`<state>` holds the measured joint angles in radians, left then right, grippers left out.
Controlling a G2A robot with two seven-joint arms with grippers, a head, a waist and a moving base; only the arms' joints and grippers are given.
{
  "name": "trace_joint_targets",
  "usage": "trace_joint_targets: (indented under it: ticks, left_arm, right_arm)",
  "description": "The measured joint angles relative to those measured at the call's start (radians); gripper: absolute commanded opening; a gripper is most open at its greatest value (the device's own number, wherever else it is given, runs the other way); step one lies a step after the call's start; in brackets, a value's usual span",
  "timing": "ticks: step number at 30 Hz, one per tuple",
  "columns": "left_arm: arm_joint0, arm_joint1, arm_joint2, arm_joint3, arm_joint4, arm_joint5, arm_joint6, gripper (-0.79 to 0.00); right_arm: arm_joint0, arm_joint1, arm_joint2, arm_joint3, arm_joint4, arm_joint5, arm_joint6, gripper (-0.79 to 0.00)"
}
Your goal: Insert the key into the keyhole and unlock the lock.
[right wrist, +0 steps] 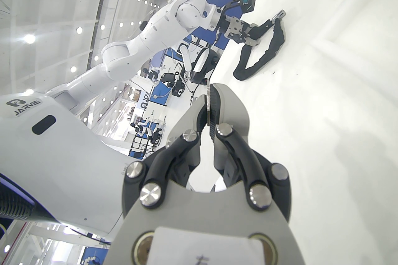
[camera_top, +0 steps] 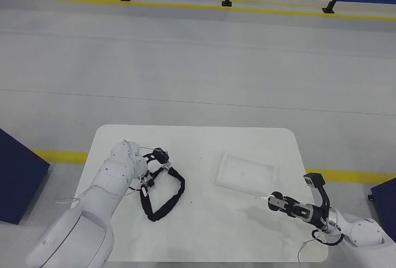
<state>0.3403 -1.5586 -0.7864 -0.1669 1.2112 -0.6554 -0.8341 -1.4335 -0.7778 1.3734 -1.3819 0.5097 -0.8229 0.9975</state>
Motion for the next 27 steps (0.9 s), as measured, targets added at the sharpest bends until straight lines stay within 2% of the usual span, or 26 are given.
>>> trace_joint_targets:
  ticks: [1, 2, 8, 14, 27]
  left_arm:
    - [0.001, 0.000, 0.001, -0.001, 0.001, 0.005, -0.001, -0.739]
    - [0.002, 0.000, 0.002, -0.002, 0.003, 0.010, -0.004, -0.785]
    - [0.007, -0.003, 0.009, -0.009, 0.010, 0.041, -0.016, -0.785]
    - [0.009, -0.001, 0.033, -0.030, 0.065, 0.096, 0.031, -0.785]
    - [0.072, -0.008, 0.111, -0.156, 0.261, 0.372, 0.113, -0.785]
  right_arm:
    - [0.000, 0.000, 0.000, 0.000, 0.000, 0.000, 0.000, -0.785]
    - [0.000, 0.000, 0.000, 0.000, 0.000, 0.000, 0.000, -0.785]
    - [0.000, 0.000, 0.000, 0.000, 0.000, 0.000, 0.000, -0.785]
    - [0.000, 0.000, 0.000, 0.000, 0.000, 0.000, 0.000, -0.785]
    - [0.000, 0.000, 0.000, 0.000, 0.000, 0.000, 0.000, -0.785]
